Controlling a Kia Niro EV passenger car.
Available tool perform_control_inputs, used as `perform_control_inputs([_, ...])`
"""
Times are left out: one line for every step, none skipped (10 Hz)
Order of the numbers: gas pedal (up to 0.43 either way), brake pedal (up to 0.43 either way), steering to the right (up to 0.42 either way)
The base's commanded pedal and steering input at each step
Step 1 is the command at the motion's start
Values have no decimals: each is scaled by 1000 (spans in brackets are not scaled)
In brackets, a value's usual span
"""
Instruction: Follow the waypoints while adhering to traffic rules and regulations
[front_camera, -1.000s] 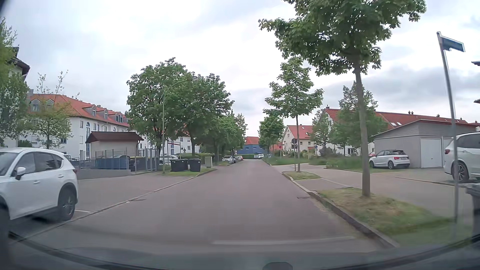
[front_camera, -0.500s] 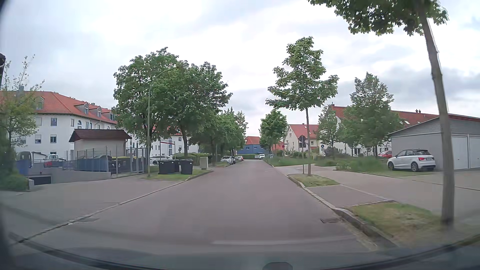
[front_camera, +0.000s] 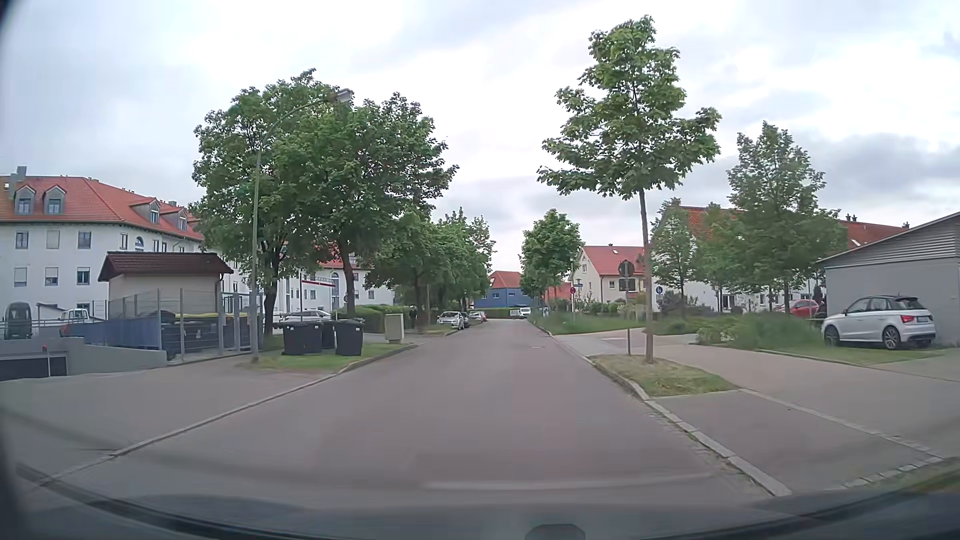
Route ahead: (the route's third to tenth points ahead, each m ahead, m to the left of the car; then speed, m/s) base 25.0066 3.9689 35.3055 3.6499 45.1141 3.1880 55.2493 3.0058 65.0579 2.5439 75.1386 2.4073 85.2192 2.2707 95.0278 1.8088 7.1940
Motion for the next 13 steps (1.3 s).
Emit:
perform_control_inputs([59,0,-3])
perform_control_inputs([59,0,-3])
perform_control_inputs([59,0,-3])
perform_control_inputs([59,0,-3])
perform_control_inputs([59,0,-3])
perform_control_inputs([59,0,-3])
perform_control_inputs([59,0,-4])
perform_control_inputs([59,0,-3])
perform_control_inputs([59,0,-3])
perform_control_inputs([59,0,-3])
perform_control_inputs([59,0,-3])
perform_control_inputs([59,0,-3])
perform_control_inputs([59,0,-3])
